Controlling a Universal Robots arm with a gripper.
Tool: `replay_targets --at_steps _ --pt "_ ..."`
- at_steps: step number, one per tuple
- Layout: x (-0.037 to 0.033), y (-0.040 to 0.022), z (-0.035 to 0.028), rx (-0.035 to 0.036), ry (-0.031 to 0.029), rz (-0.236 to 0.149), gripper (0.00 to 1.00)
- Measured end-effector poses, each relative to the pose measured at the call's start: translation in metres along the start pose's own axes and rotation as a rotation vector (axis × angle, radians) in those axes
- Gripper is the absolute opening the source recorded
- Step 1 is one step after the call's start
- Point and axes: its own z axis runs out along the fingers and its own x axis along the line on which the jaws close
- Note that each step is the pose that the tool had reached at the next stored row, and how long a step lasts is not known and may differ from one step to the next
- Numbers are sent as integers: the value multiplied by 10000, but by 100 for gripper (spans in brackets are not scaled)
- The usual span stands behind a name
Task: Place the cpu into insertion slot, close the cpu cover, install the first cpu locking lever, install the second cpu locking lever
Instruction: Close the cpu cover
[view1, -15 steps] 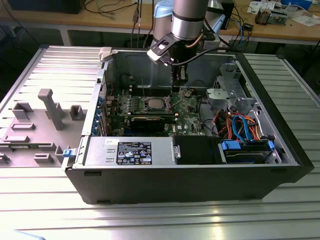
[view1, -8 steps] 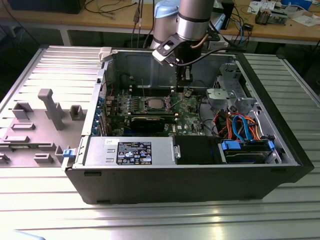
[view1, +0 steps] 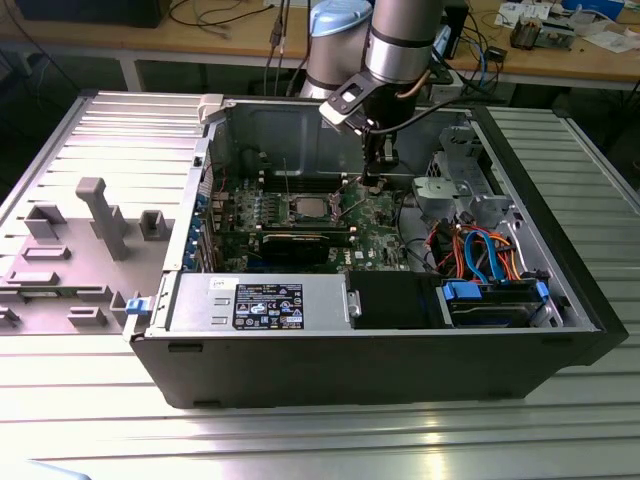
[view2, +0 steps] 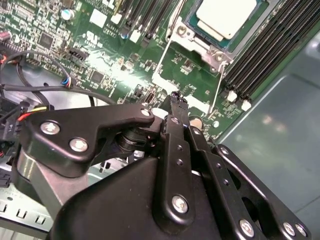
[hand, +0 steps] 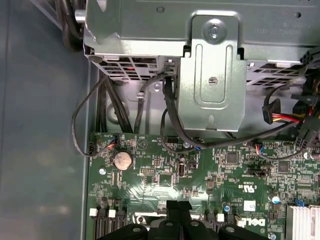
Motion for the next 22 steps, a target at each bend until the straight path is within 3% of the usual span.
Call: replay_targets --at_steps 10,16,22 --pt "1 20 11 0 1 -46 11" --pt "21 93 48 3 -2 -112 11" --pt "64 129 155 3 -4 -122 11"
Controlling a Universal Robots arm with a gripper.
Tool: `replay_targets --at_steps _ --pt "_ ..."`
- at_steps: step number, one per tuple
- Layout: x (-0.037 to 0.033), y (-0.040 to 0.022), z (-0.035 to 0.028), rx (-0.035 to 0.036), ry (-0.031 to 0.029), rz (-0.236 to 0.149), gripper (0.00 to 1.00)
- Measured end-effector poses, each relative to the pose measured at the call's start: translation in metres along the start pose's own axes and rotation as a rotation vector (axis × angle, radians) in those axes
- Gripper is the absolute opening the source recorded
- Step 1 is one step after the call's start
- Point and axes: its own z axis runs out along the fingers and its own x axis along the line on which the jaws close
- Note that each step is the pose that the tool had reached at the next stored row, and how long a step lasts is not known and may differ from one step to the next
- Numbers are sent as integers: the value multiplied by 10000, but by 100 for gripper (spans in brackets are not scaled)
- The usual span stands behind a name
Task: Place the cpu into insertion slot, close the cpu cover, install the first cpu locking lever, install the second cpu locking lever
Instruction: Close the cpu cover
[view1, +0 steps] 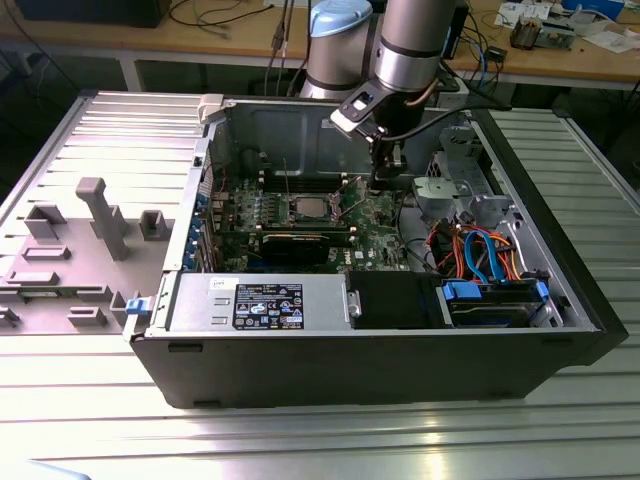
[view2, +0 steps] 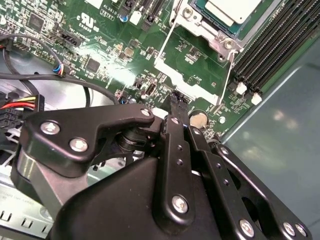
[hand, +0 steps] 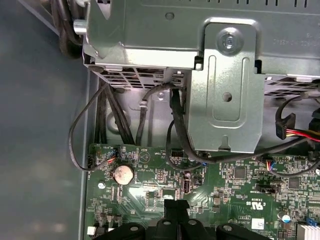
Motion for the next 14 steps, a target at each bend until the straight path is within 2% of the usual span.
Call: replay_targets --at_steps 4,14 --pt "2 -27 6 0 3 -1 11" --pt "3 -48 6 -1 4 -2 11"
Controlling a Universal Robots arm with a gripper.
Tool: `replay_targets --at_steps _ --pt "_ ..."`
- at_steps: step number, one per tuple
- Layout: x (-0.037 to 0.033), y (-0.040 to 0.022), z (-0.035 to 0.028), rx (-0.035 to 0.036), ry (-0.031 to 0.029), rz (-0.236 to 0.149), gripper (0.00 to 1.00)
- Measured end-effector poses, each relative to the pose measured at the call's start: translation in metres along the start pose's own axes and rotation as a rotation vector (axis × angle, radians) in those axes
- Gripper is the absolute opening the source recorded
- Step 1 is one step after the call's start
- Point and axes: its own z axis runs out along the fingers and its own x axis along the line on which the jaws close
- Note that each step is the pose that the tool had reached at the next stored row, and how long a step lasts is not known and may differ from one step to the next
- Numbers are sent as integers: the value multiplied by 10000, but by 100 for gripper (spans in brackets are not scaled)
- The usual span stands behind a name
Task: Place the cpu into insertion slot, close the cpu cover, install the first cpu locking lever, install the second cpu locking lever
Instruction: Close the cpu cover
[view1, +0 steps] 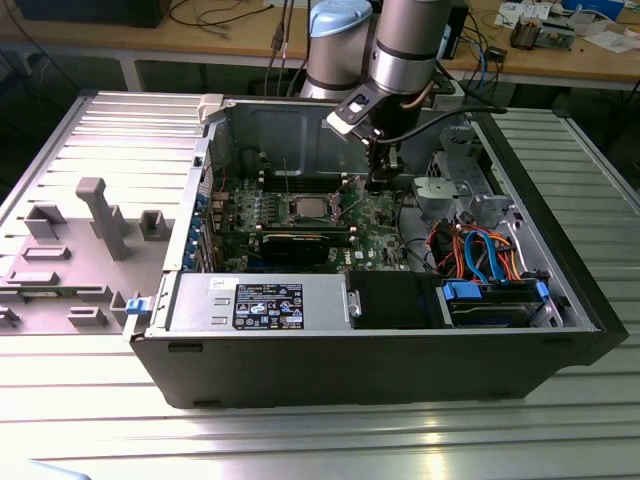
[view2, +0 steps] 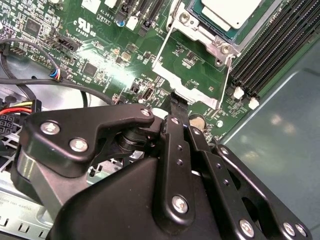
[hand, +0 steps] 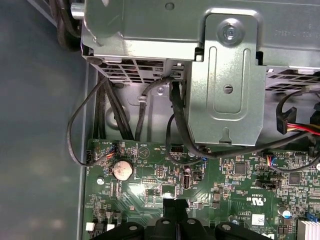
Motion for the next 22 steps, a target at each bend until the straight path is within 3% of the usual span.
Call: replay_targets --at_steps 22 --pt "3 -53 9 1 0 1 11"
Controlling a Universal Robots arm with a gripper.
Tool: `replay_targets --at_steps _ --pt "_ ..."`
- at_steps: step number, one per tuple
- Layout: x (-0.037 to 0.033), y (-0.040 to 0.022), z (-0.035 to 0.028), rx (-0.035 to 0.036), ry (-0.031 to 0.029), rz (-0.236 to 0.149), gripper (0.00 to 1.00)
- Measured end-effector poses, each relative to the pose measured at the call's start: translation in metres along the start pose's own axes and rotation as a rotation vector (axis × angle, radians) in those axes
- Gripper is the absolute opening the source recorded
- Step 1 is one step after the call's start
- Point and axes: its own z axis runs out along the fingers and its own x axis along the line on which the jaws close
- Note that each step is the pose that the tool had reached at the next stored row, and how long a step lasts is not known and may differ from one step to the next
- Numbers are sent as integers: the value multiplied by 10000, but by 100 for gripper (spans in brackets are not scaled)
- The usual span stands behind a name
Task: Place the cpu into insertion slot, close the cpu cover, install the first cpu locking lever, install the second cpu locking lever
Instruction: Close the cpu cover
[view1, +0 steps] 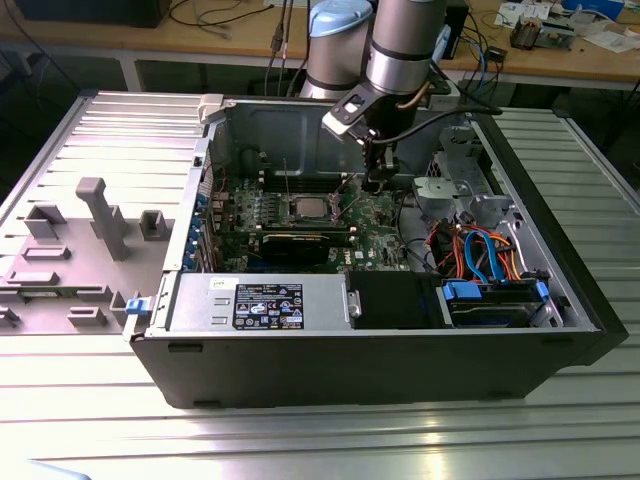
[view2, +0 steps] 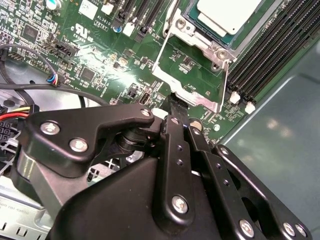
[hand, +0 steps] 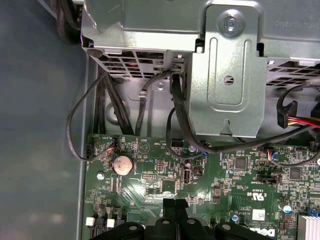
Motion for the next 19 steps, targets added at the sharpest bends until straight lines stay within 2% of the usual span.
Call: replay_targets --at_steps 19 --pt "2 -39 12 3 -1 -2 11"
